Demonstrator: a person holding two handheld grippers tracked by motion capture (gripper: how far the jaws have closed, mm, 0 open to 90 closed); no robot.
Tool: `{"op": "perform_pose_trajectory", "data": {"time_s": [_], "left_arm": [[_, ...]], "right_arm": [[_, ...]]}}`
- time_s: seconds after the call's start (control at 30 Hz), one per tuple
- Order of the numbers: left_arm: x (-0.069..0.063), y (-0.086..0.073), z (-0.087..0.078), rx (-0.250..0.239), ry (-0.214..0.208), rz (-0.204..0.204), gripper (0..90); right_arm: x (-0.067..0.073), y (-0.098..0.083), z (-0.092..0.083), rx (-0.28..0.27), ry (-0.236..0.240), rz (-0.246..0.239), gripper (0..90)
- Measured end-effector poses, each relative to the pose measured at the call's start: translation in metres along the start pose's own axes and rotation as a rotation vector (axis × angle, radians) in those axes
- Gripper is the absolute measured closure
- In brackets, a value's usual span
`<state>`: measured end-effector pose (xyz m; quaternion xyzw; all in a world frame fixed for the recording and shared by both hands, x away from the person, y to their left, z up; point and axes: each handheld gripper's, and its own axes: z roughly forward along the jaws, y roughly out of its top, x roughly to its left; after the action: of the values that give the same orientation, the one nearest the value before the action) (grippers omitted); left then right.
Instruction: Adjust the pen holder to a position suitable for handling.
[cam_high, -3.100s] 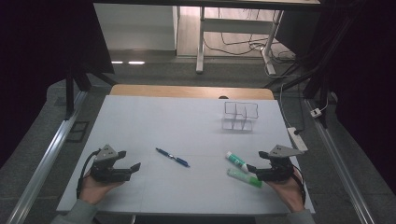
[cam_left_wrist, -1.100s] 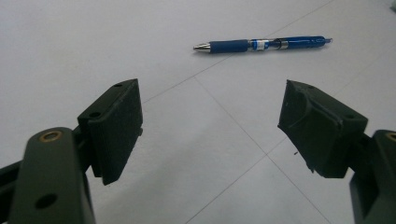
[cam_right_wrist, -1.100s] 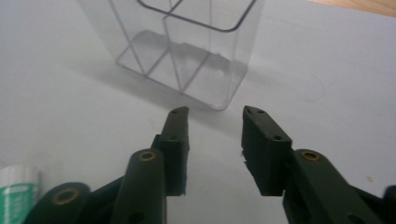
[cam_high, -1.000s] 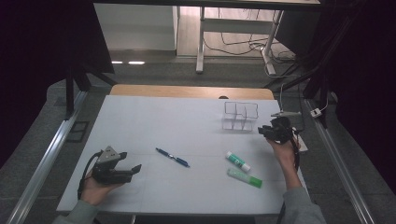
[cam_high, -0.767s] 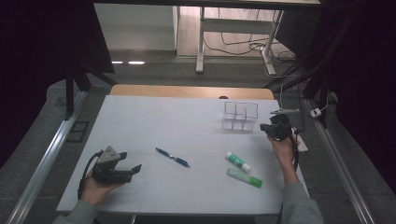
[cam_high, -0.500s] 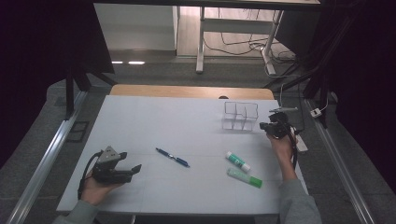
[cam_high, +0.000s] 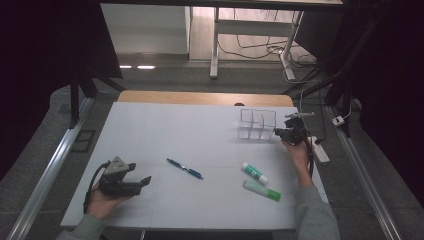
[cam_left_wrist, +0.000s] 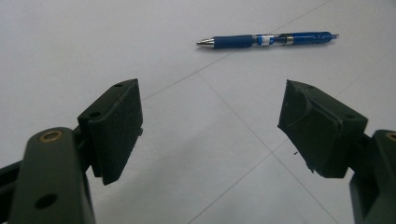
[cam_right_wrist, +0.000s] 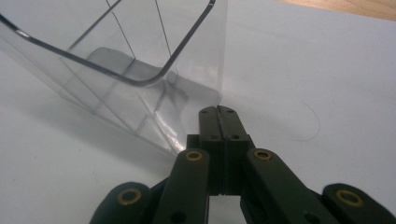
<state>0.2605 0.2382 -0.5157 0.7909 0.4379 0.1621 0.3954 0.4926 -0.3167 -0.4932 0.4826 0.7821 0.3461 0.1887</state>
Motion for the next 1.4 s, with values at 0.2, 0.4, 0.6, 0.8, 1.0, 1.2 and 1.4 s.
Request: {"op": "perform_pose_trajectory", "data": {"time_s": [0.2, 0.4, 0.6, 0.8, 1.0, 1.2, 1.4], "left_arm": [[0.001, -0.001, 0.000, 0.001, 0.004, -0.003, 21.2], [0.001, 0.000, 0.001, 0.004, 0.006, -0.002, 21.2], [0.000, -0.001, 0.000, 0.003, 0.009, 0.000, 21.3], [0.000, -0.001, 0.001, 0.007, 0.010, 0.006, 21.3], [0.000, -0.001, 0.001, 0.008, 0.012, 0.008, 21.3], [0.000, -0.001, 0.001, 0.009, 0.013, 0.009, 21.3], [0.000, -0.001, 0.001, 0.010, 0.013, 0.009, 21.3]], "right_arm": [[0.000, 0.001, 0.003, -0.008, 0.012, 0.003, 89.9], [0.000, 0.001, 0.006, -0.008, 0.009, 0.003, 89.9], [0.001, 0.002, 0.006, -0.008, -0.008, 0.002, 89.9], [0.004, 0.002, 0.008, -0.010, -0.007, 0.003, 89.9], [0.014, 0.006, 0.011, -0.014, -0.012, -0.024, 89.9], [0.021, 0.009, 0.014, -0.010, -0.007, -0.033, 89.9], [0.029, 0.013, 0.018, -0.013, 0.006, -0.056, 89.8]]}}
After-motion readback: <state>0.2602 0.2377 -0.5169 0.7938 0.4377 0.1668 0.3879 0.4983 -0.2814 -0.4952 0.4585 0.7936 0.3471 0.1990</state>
